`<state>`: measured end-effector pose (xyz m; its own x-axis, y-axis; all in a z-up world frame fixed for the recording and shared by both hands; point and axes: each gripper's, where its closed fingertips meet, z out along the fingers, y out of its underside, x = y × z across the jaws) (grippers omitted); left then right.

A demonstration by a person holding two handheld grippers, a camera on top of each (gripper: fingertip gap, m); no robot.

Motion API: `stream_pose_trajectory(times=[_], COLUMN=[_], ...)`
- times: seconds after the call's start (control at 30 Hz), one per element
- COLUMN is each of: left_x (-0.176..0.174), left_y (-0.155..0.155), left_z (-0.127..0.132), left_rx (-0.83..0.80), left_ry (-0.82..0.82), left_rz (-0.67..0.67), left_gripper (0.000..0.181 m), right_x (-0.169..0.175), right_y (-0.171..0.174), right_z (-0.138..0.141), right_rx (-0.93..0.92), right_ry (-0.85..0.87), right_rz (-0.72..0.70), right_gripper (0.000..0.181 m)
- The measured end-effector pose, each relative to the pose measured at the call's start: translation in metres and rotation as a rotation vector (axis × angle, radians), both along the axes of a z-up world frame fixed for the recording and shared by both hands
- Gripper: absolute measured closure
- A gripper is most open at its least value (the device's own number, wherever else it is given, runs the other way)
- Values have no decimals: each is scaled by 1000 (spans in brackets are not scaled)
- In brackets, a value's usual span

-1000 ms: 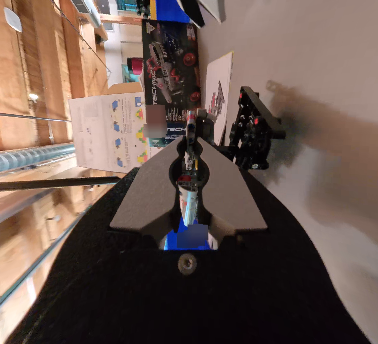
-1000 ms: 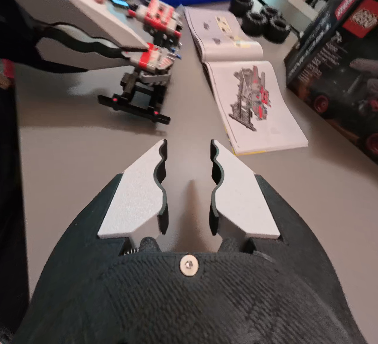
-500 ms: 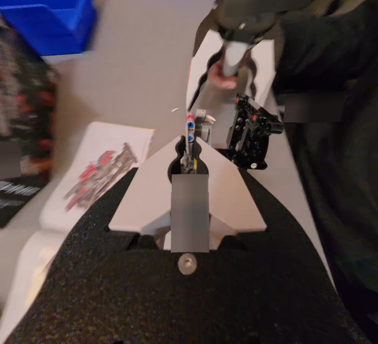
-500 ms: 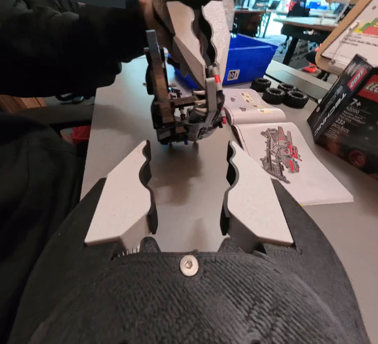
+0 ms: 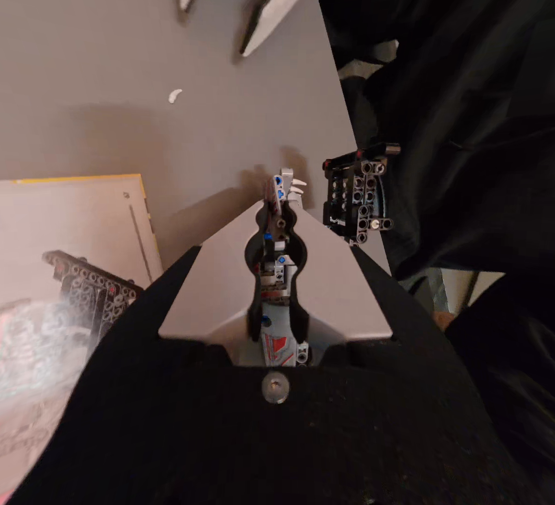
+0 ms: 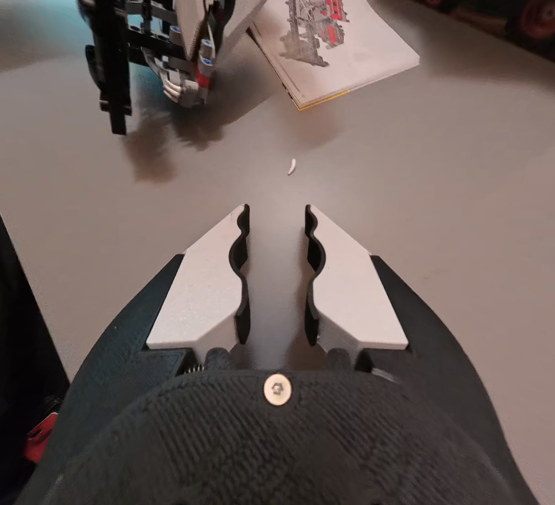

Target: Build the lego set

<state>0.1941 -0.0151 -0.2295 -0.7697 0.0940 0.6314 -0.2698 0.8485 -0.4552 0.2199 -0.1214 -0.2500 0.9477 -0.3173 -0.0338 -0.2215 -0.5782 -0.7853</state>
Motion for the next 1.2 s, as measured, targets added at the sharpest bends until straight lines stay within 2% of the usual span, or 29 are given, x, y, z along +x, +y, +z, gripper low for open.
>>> stream_pose_trajectory(times=[0.1, 0.23, 0.33, 0.53, 0.63, 0.8, 1.07, 1.2], left_x=[4, 20, 21, 31, 34, 35, 37, 34], left_y=[-2, -6, -7, -7, -4, -2, 2, 2], left_z=[-1, -7, -6, -5, -6, -9, -23, -24], left_rx=[8, 22, -20, -63, -18, 135, 355, 380], left_ry=[5, 19, 47, -146, -251, -336, -358, -370], left_rz=[-52, -3, 21, 154, 174, 127, 73, 91], left_gripper=[171, 162, 160, 168, 167, 161, 161, 170], right_x=[7, 16, 23, 21, 27, 23, 21, 19], right_y=[5, 26, 28, 34, 33, 38, 44, 47], right_z=[-6, -7, -17, -17, -18, -18, -18, -18], right_rx=[-1, 12, -58, -39, -41, -45, -54, -52], right_ry=[7, 28, 14, 35, 37, 25, 9, 17], right_rz=[10, 8, -6, -32, -79, -48, -44, -28], right_gripper=[146, 153, 160, 166, 177, 169, 179, 179])
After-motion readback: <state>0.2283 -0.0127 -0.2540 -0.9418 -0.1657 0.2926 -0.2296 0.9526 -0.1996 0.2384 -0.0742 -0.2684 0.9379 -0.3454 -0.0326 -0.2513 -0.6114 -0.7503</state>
